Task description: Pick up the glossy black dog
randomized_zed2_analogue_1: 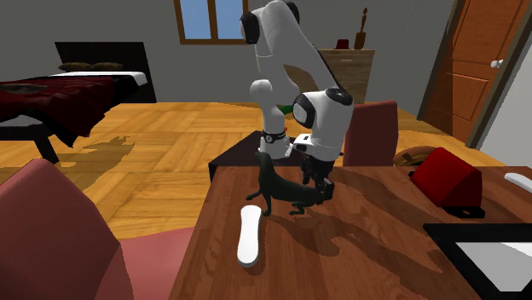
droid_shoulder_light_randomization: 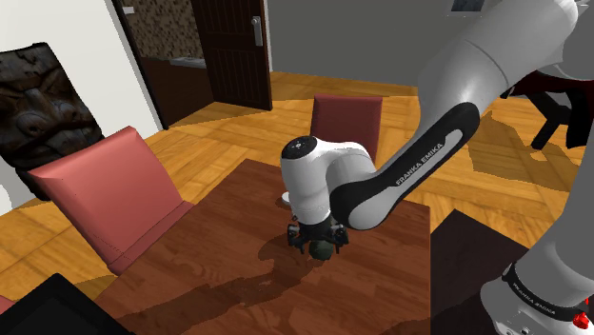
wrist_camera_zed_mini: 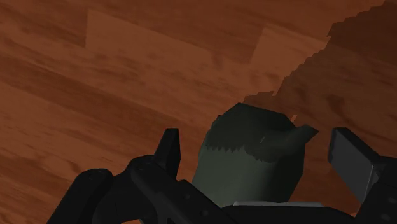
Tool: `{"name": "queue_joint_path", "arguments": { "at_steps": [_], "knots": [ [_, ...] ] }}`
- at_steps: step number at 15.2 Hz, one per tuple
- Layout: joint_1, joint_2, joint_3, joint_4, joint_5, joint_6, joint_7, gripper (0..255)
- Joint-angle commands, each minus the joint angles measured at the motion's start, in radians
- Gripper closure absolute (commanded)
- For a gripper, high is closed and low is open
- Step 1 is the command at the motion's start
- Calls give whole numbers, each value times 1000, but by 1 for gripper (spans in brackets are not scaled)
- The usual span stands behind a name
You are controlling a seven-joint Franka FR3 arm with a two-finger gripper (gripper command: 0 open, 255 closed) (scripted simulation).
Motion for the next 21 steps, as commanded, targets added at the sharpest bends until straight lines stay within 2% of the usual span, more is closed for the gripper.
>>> {"name": "queue_joint_path", "arguments": {
  "at_steps": [1, 10, 21],
  "knots": [
    [3, 4, -2, 0, -4, 3, 4, 255],
    [3, 4, -2, 0, -4, 3, 4, 255],
    [-48, -125, 57, 31, 124, -109, -87, 255]
  ]
}}
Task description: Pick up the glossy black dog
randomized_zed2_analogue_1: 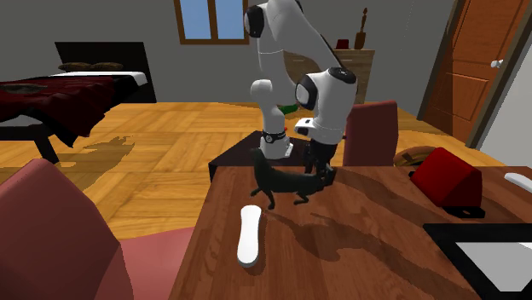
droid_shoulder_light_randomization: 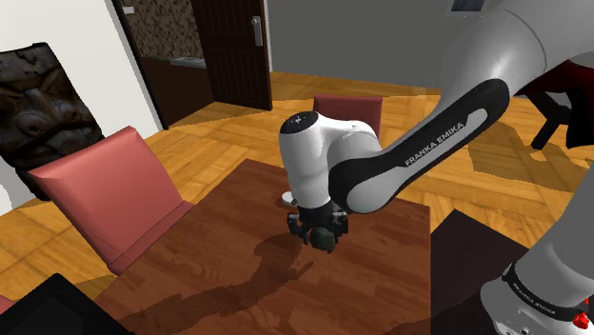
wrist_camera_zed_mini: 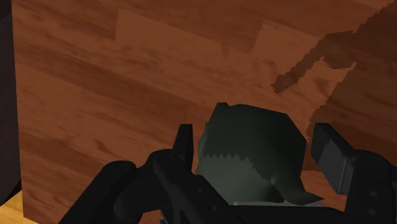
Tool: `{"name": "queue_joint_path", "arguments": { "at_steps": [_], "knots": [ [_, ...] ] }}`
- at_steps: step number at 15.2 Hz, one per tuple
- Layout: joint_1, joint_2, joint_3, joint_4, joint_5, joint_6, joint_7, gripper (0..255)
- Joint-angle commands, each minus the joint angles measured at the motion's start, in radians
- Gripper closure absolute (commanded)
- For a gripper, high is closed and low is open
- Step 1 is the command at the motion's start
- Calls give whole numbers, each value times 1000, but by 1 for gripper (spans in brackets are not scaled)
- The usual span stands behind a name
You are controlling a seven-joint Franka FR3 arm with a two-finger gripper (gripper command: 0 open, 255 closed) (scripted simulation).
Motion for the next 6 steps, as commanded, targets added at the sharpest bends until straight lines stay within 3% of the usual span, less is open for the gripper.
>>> {"name": "queue_joint_path", "arguments": {
  "at_steps": [1, 6],
  "knots": [
    [-7, -22, 8, 12, 22, -25, -16, 255],
    [-16, -56, 17, 27, 55, -60, -40, 255]
  ]
}}
